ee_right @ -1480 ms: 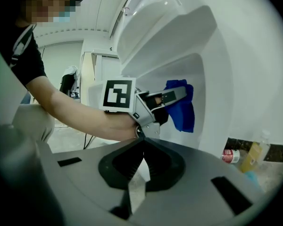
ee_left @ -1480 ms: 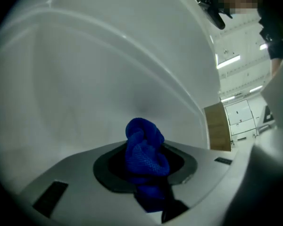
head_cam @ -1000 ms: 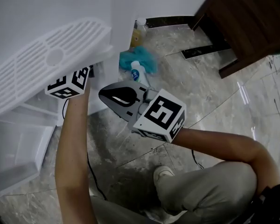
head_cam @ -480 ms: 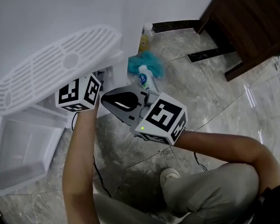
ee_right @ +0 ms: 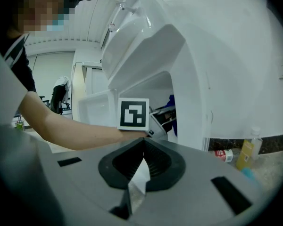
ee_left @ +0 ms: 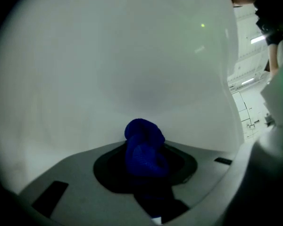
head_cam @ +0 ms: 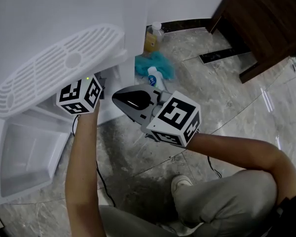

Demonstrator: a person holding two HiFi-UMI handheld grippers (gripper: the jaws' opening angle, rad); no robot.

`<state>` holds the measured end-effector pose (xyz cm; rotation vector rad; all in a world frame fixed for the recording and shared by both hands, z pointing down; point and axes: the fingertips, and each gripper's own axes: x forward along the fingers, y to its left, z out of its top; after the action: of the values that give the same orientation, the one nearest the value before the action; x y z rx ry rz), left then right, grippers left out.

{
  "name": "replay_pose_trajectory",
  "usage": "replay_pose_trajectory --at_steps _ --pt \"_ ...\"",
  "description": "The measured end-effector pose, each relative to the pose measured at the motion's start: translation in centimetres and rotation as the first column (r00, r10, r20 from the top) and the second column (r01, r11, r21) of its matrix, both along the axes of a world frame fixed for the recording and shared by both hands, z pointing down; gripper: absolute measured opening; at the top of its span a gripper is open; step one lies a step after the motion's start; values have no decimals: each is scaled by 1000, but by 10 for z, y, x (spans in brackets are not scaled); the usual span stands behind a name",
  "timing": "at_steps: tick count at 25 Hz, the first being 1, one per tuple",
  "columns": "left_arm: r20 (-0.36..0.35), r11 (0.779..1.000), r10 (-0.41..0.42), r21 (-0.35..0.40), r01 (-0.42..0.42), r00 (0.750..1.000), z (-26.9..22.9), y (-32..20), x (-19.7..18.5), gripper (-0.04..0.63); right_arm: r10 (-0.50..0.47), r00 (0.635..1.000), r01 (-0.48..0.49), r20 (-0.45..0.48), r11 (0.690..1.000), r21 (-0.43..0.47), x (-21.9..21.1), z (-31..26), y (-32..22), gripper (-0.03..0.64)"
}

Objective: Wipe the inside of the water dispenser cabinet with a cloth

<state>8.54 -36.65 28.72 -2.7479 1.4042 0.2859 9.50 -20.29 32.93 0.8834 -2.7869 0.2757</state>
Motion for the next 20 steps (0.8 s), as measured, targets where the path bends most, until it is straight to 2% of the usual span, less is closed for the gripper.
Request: replay_pose_trajectory --at_steps 2,4,5,6,7,8,9,10,11,12,15,16,19,20 --pt "55 997 15 -76 -11 998 33 4 -5 127 3 1000 -3 -4 1000 -8 1 2 2 -2" --pt "158 985 50 -174 -22 986 73 10 -6 127 6 1000 -6 -3 1000 -18 1 5 2 -2" --pt "234 973 86 -230 -30 968 96 15 -5 127 7 1000 -7 -2 1000 -26 1 6 2 -2" --pt "330 958 139 -284 -42 934 120 21 0 127 8 1000 -8 0 999 -36 1 8 3 -2" --pt "447 943 205 -330 -53 871 145 28 5 127 8 1000 -7 1 999 -49 1 11 4 -2" --pt "569 932 266 -359 -56 778 170 34 11 127 6 1000 -6 3 998 -62 0 13 5 -2" --pt "671 927 307 -371 -52 675 191 38 16 127 3 1000 -3 4 997 -71 0 15 5 -2" --pt "739 928 323 -370 -45 592 206 39 20 127 2 1000 -1 6 997 -76 -1 17 6 -2" --pt "774 930 324 -365 -35 544 213 38 22 127 2 1000 -1 7 997 -78 0 18 6 -2" --pt "787 931 321 -364 -23 527 217 35 24 127 4 1000 -3 8 997 -79 1 18 5 -2" --pt "789 932 304 -362 5 534 215 16 23 127 16 1000 -15 8 996 -83 9 20 0 -2" --pt "798 937 288 -349 17 529 214 8 22 127 17 1000 -17 5 996 -85 11 21 0 -2" --pt "844 946 247 -316 70 476 214 -14 19 127 9 1000 -10 -4 996 -92 13 25 6 -2" --pt "847 946 243 -315 78 472 213 -17 18 126 8 1000 -8 -6 996 -91 15 26 8 -2"
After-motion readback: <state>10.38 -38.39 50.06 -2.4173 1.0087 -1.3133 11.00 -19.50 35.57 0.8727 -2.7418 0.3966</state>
